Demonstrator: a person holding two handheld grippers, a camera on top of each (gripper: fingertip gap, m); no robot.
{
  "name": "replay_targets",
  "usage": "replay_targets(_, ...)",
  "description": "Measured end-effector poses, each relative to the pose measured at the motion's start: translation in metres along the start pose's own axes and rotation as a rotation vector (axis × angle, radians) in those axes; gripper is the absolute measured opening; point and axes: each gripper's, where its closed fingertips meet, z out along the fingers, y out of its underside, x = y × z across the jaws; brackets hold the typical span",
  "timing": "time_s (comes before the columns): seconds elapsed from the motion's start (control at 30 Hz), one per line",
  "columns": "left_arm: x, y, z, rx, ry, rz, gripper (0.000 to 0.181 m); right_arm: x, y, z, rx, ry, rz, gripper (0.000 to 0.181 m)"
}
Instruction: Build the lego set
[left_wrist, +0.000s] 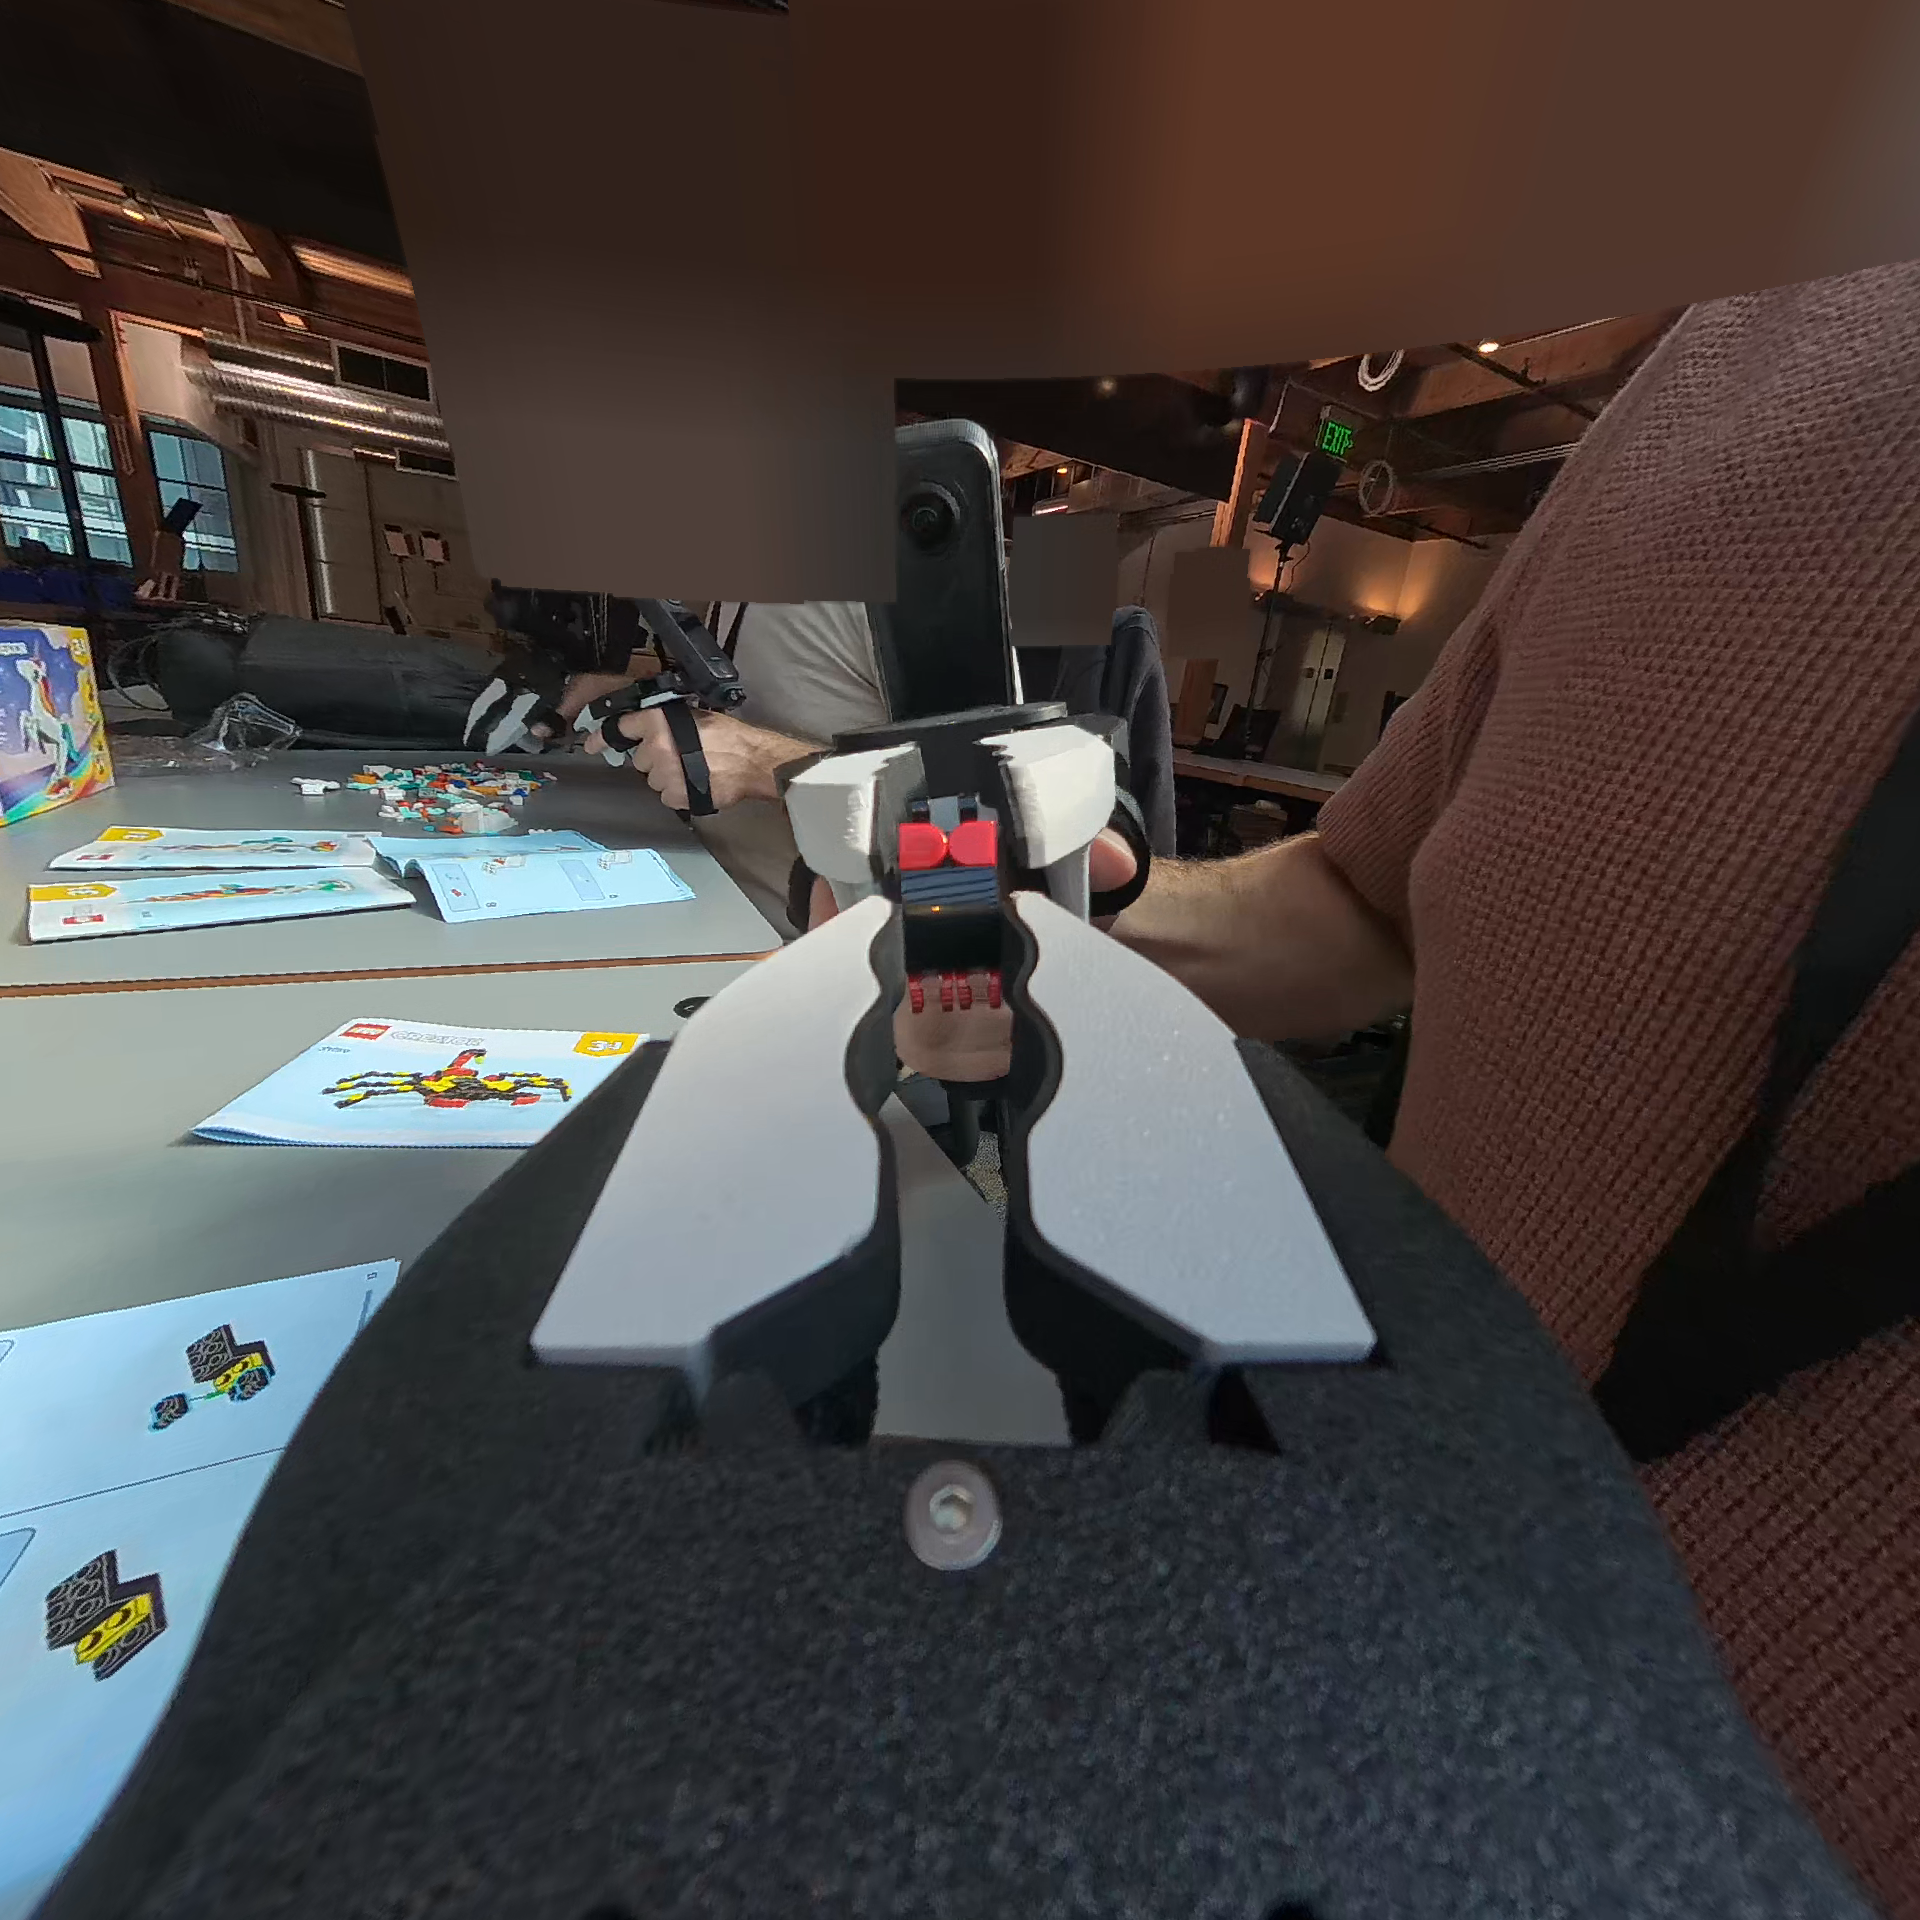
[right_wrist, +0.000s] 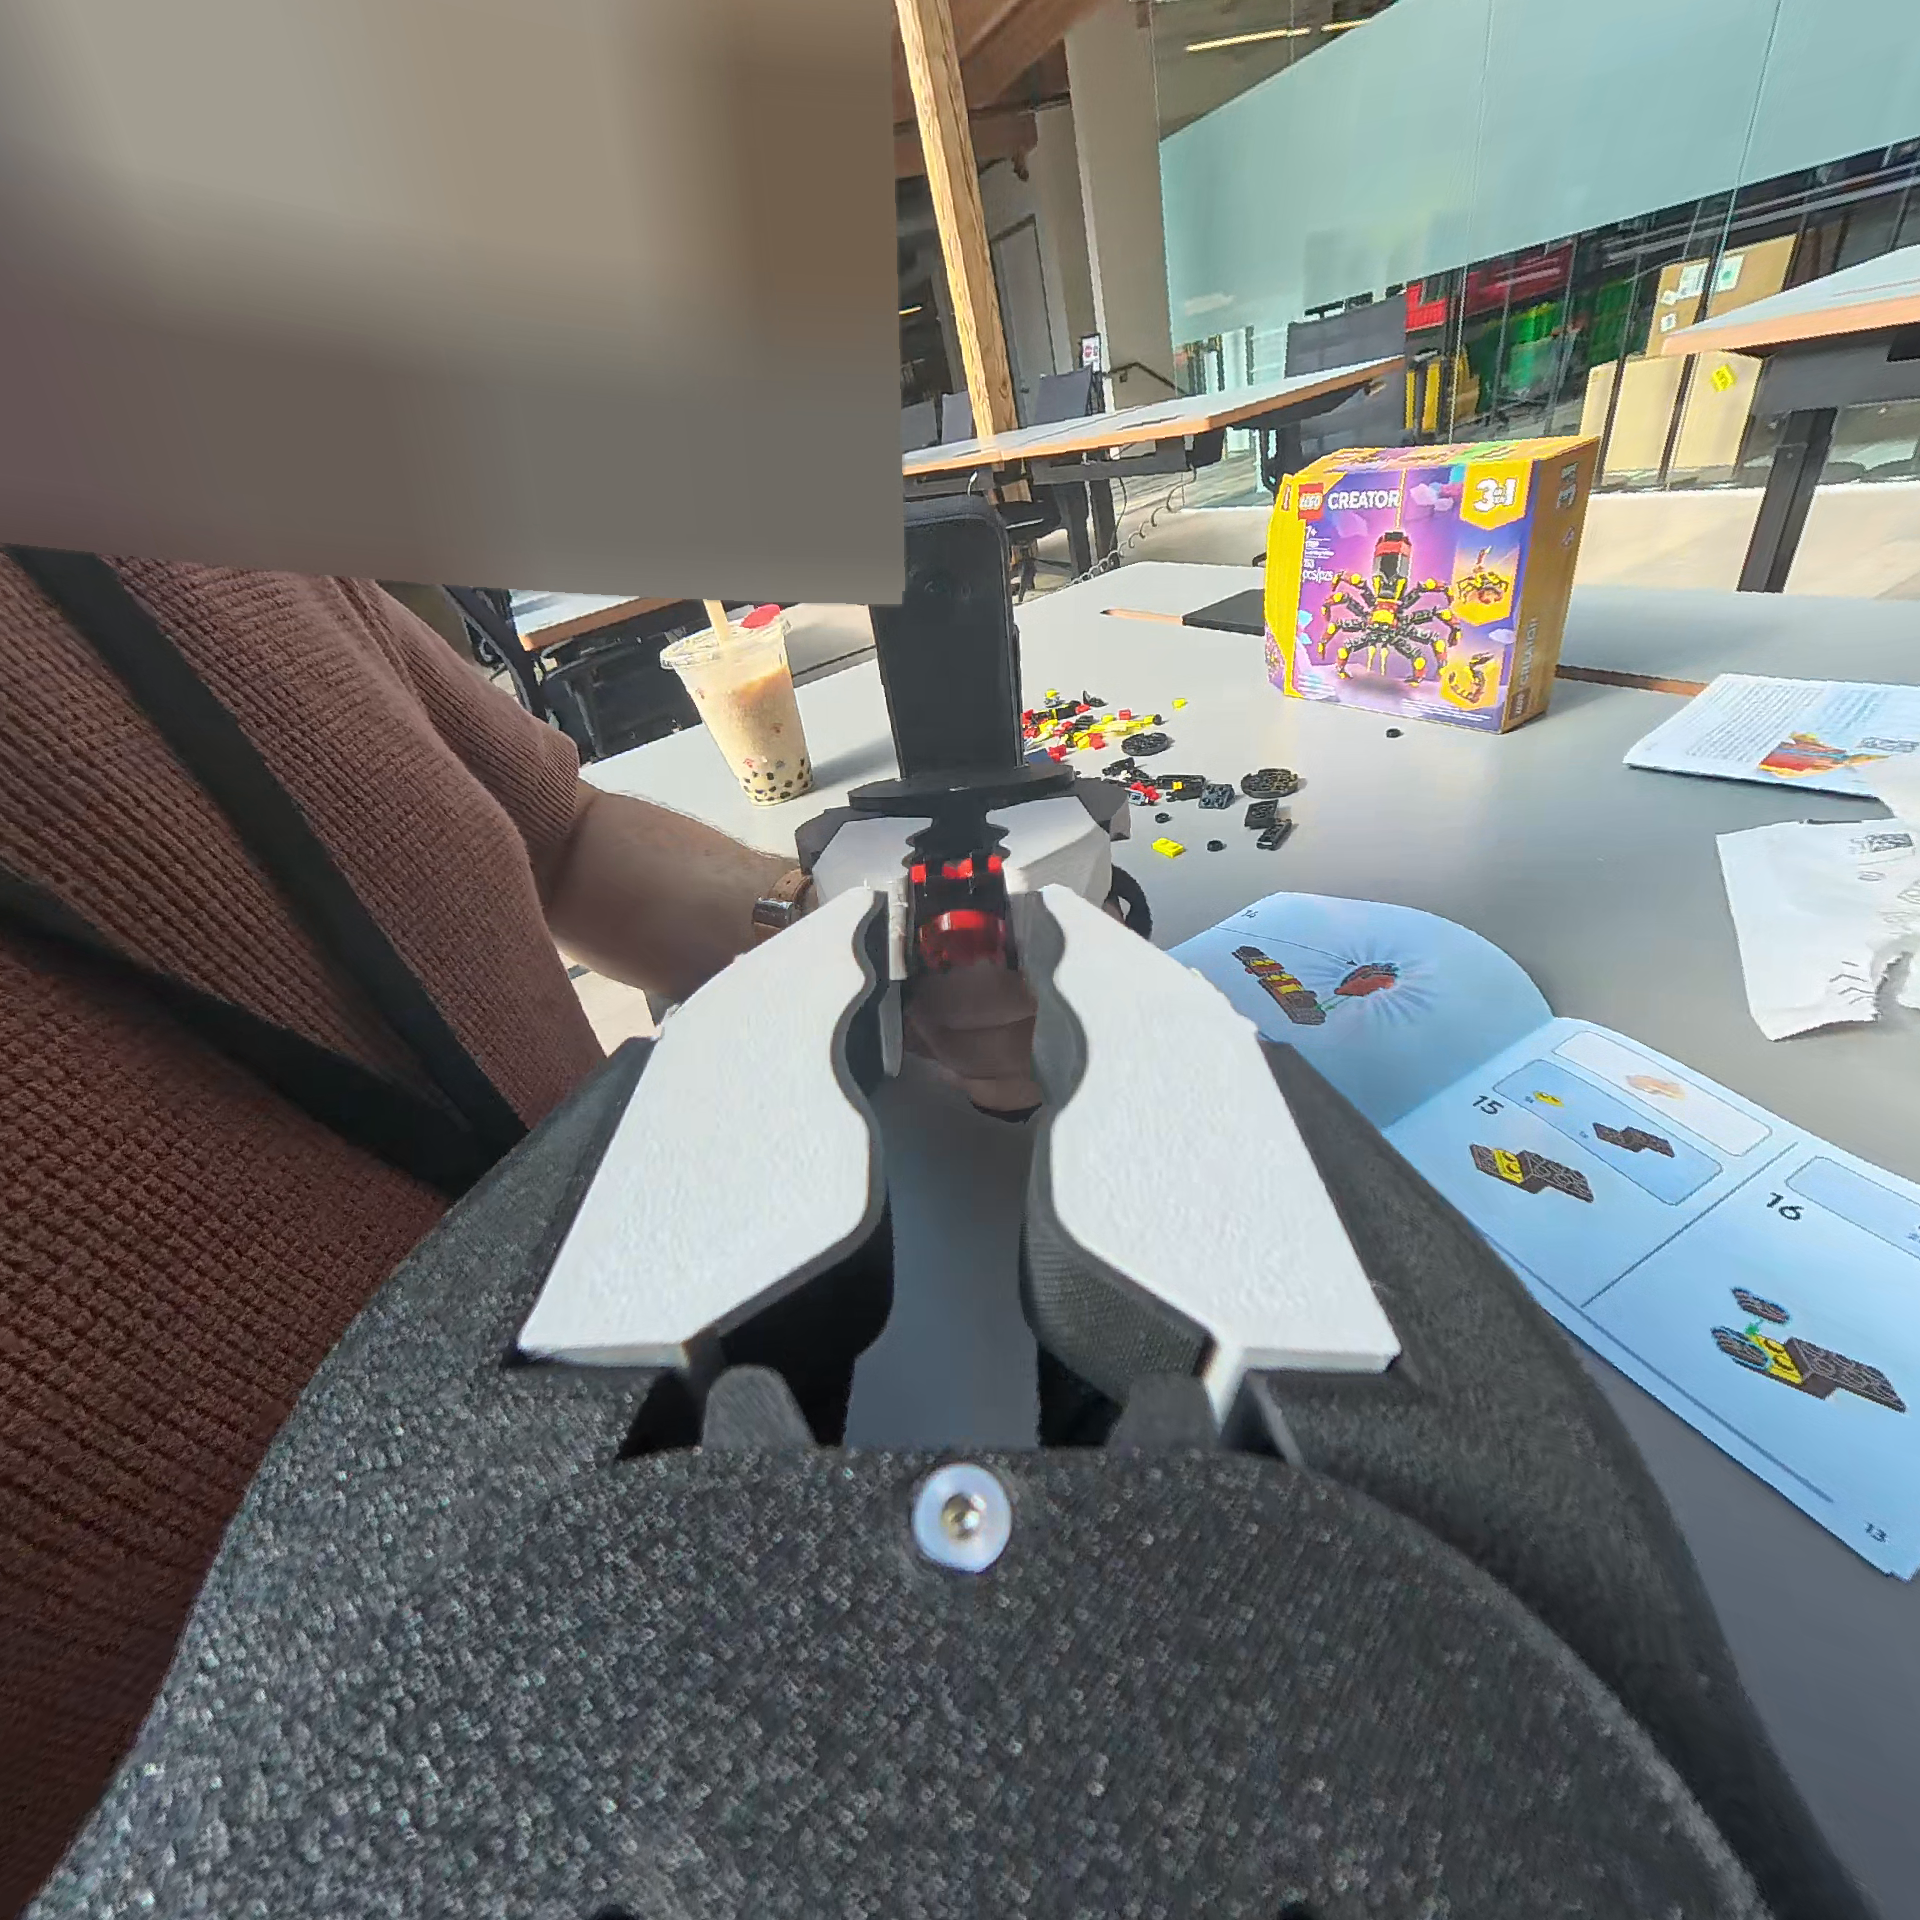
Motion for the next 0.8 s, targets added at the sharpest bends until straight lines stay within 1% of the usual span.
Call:
replay_targets(0.07,0.001,-0.001,0.001,0.008,0.003,-0.001,0.017,-0.001,0.000,0.001,0.018,0.002,-0.010,0.016)
replay_targets(0.43,0.006,-0.001,0.002,0.044,0.015,-0.068,0.017,-0.005,0.002,0.004,0.058,-0.001,-0.022,0.016)
replay_targets(0.57,-0.001,-0.001,0.002,0.058,-0.010,-0.092,0.017,0.001,0.001,0.004,0.075,0.015,-0.022,0.016)
replay_targets(0.67,-0.013,-0.005,-0.006,0.066,-0.070,-0.103,0.022,0.009,-0.010,-0.003,0.113,0.048,-0.037,0.016)
replay_targets(0.7,-0.017,-0.003,-0.010,0.038,-0.104,-0.083,0.022,0.014,-0.012,-0.007,0.111,0.069,-0.043,0.016)
replay_targets(0.73,-0.022,0.001,-0.015,-0.019,-0.151,-0.044,0.022,0.018,-0.012,-0.012,0.099,0.098,-0.059,0.016)
replay_targets(0.8,-0.033,0.011,-0.028,-0.194,-0.245,0.069,0.022,0.027,-0.008,-0.024,0.074,0.152,-0.070,0.016)
